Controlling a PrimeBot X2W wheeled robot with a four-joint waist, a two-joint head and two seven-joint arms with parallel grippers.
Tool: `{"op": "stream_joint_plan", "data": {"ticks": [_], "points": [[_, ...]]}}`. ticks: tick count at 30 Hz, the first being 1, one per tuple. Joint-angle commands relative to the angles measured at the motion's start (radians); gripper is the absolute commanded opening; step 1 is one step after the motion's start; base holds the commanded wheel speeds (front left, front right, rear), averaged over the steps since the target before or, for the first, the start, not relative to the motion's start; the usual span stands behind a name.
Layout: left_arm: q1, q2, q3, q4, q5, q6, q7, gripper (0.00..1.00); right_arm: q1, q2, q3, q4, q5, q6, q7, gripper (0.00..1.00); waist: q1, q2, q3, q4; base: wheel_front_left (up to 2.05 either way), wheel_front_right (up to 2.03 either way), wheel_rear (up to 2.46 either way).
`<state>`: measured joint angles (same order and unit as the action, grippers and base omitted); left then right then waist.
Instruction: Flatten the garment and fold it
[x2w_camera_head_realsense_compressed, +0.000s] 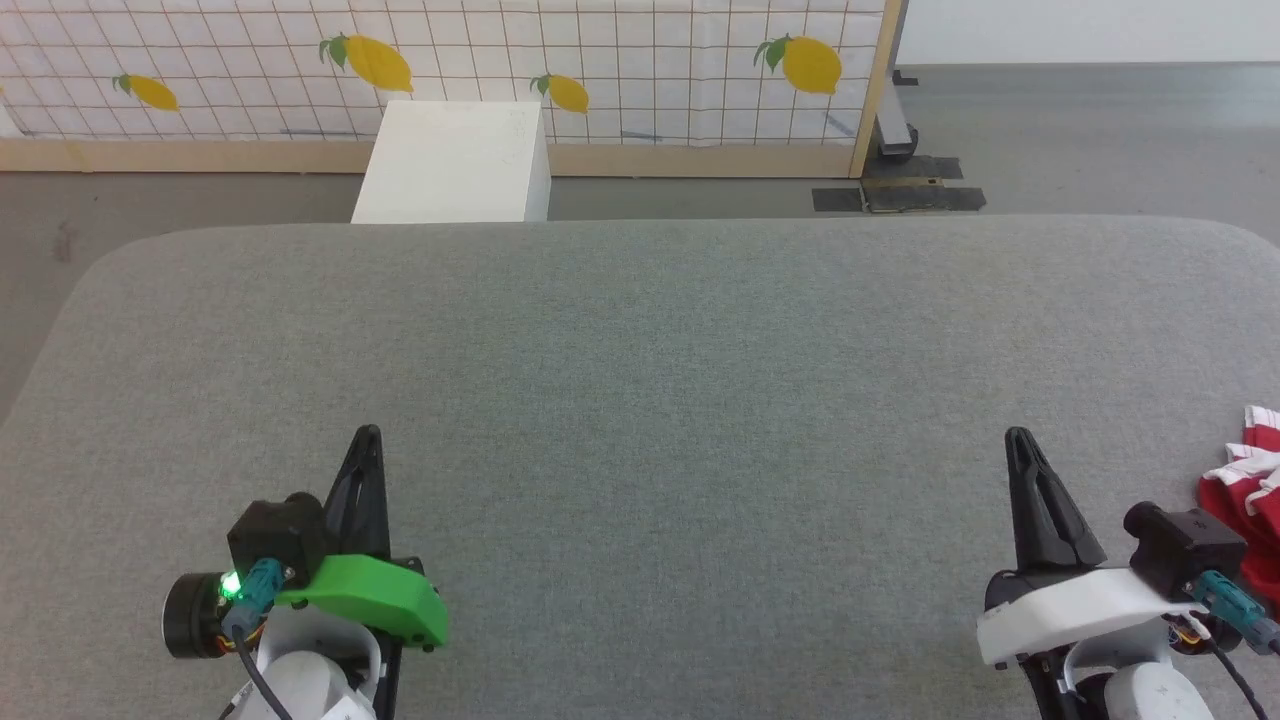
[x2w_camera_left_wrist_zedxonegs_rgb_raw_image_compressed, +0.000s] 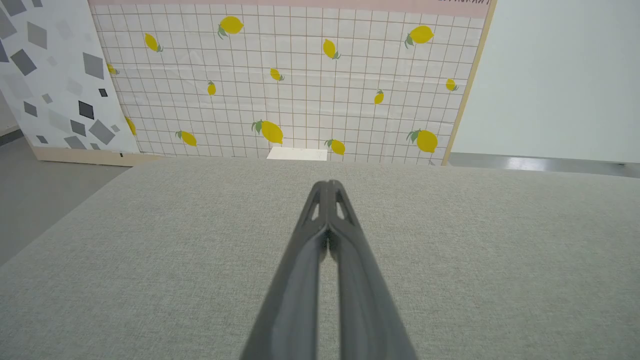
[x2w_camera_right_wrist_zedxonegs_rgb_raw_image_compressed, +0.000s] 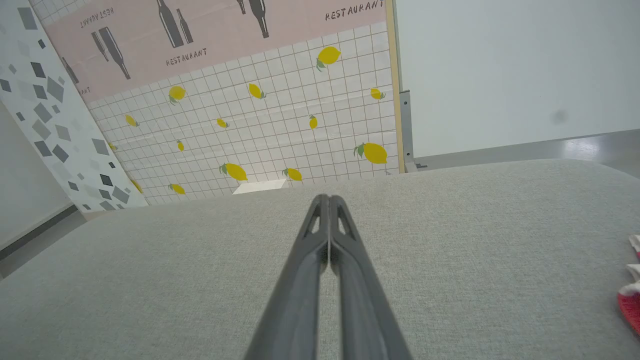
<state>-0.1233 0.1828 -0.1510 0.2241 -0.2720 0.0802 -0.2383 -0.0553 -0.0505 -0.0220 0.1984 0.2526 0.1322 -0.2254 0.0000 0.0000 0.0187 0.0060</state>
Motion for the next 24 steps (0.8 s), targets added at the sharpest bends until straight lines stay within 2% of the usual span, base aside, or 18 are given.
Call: {"op": "stream_joint_plan", "data": {"ticks": [1,24], "points": [[0.009,-0.009,0.004,-0.007,0.012,-0.006,0.006,0.0,0.004,0.0,0.001,-0.009,-0.009,0.0,0.006,0.0,0.0,0.0,0.0,0.0,0.0,0.0,0.0],[0.034,-0.035,0.036,-0.054,0.068,-0.022,0.056,0.0,0.015,0.0,0.006,-0.049,-0.061,0.0,0.053,0.0,0.0,0.0,-0.004,-0.001,0.0,0.0,0.0]]}}
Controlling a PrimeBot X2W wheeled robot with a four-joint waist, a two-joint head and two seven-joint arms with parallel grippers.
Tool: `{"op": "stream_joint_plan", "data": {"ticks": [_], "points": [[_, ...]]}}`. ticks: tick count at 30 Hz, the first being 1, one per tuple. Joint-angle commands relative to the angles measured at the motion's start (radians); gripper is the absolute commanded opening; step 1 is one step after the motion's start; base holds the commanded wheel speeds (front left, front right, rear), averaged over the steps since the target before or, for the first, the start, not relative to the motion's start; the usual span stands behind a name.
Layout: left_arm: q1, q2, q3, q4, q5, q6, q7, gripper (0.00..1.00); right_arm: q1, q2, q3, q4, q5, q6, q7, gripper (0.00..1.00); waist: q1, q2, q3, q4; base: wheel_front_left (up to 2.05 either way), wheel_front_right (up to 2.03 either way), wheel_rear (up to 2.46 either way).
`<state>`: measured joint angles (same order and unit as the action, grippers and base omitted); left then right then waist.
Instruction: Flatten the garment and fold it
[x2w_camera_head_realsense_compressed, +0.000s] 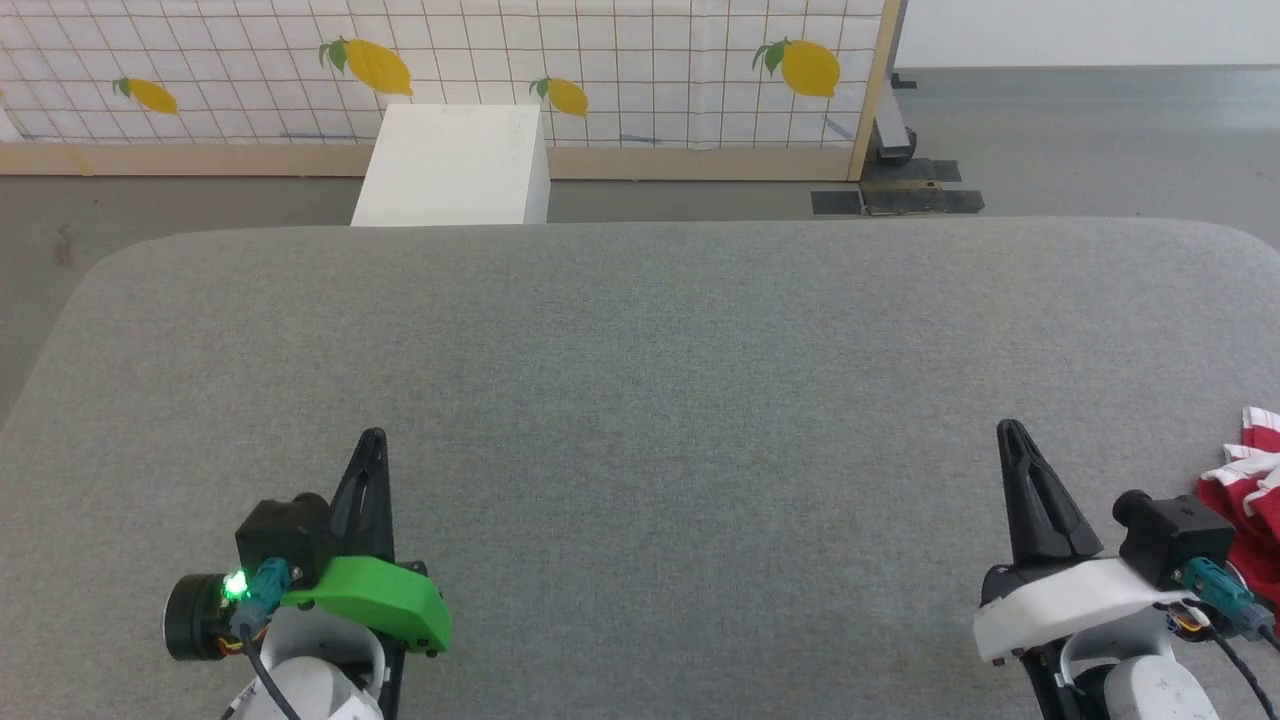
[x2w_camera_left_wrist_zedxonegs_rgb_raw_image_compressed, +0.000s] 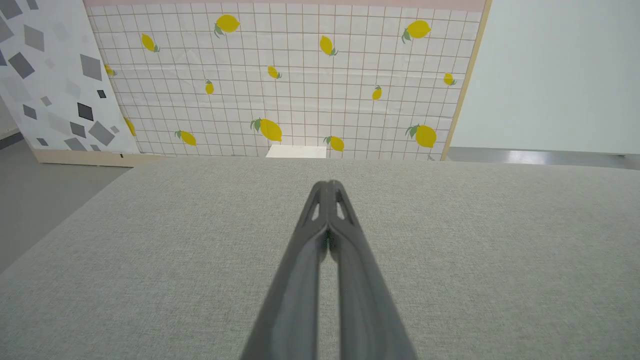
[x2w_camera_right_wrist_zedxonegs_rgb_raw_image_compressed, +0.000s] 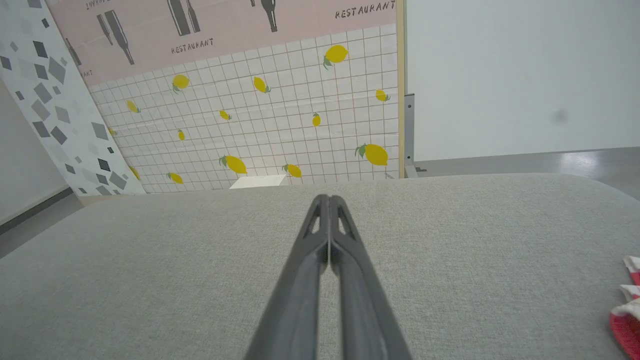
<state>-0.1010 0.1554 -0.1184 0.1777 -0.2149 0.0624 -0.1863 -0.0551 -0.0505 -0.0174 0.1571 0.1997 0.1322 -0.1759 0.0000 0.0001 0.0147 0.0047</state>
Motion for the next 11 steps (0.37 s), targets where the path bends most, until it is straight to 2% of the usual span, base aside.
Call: {"op": "stream_joint_plan", "data": {"ticks": [1,11], "points": [[0.013,-0.009,0.004,-0.009,0.013,-0.005,0.006,0.0,0.016,0.0,0.001,-0.01,-0.011,0.0,0.006,0.0,0.0,-0.0001,0.0,0.0,0.0,0.0,0.0],[0.022,-0.02,0.017,-0.028,0.035,-0.011,0.026,0.0,0.02,0.0,0.003,-0.026,-0.031,-0.001,0.024,0.0,0.0,-0.0001,-0.002,-0.001,0.0,0.0,0.0]]}}
